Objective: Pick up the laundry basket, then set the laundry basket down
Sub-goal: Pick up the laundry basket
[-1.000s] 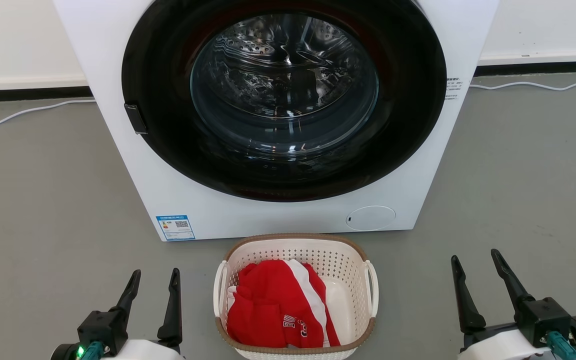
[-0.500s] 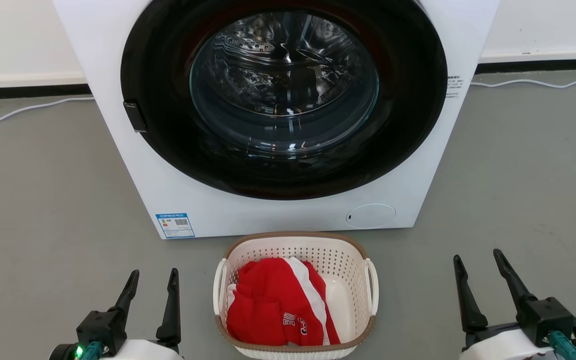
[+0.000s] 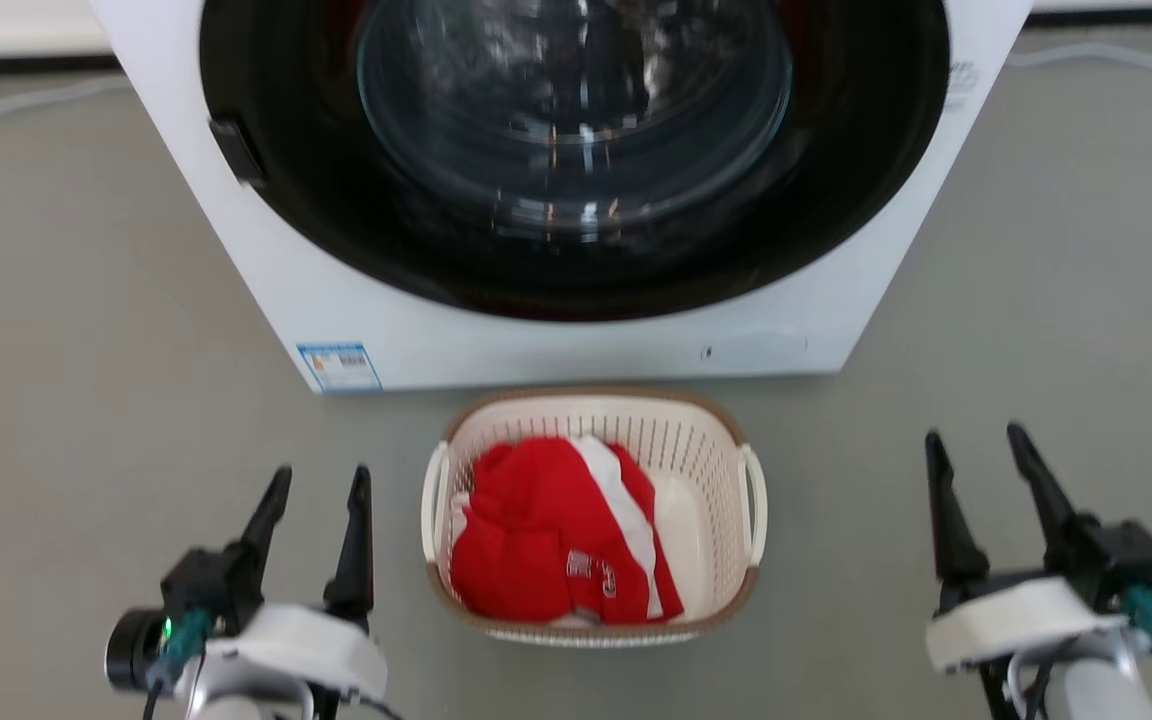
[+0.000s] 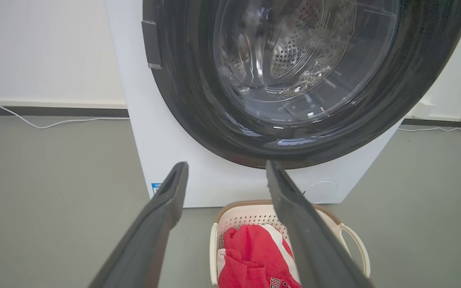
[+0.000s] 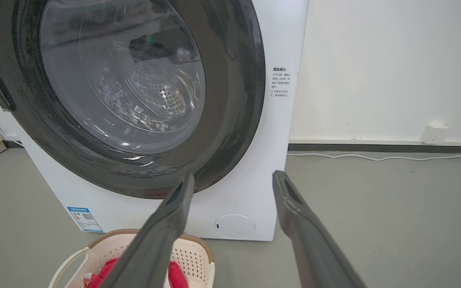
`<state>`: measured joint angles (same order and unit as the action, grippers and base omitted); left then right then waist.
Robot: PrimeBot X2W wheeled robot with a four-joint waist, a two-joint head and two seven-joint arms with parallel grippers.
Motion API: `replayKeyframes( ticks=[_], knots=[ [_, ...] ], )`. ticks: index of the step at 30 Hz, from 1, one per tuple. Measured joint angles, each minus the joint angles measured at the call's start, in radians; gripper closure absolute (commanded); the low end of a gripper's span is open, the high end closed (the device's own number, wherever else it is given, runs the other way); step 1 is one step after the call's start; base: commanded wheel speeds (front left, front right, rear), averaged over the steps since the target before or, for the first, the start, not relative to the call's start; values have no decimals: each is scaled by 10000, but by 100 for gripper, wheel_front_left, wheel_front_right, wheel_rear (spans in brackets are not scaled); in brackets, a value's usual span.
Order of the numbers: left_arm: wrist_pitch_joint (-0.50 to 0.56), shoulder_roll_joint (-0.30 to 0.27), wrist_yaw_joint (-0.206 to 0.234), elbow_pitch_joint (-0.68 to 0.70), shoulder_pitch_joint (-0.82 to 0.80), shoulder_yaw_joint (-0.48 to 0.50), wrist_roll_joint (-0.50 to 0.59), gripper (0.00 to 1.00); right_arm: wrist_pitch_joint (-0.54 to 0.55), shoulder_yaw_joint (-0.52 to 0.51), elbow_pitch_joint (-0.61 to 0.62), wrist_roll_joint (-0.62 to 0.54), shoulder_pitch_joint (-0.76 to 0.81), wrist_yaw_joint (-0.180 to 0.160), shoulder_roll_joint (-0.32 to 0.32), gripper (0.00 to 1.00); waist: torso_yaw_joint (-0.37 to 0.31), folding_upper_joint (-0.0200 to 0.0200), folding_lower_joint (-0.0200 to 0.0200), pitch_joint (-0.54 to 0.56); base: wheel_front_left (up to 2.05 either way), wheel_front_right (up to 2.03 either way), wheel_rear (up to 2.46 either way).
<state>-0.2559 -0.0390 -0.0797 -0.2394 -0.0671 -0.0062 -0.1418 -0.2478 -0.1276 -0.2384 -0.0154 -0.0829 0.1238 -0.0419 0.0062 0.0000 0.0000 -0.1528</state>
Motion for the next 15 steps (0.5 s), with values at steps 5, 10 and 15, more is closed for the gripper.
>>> replayKeyframes(
  ticks=[5,10,15],
  knots=[
    [0,4,-121,-558,-972,-17,-173,0,0,-81,-330,-4,-961,0,-36,0,23,0,0,-859,0,0,0],
    [-6,23,-284,-1567,-2290,-29,-176,0,-4,-290,-1214,-4,-2262,2,-73,0,58,0,1,-1941,0,0,0],
    [-8,-10,-364,-3068,-3778,-165,-190,0,-4,-288,-2867,65,-3506,2,-92,0,120,0,0,-3114,0,0,0]
  ],
)
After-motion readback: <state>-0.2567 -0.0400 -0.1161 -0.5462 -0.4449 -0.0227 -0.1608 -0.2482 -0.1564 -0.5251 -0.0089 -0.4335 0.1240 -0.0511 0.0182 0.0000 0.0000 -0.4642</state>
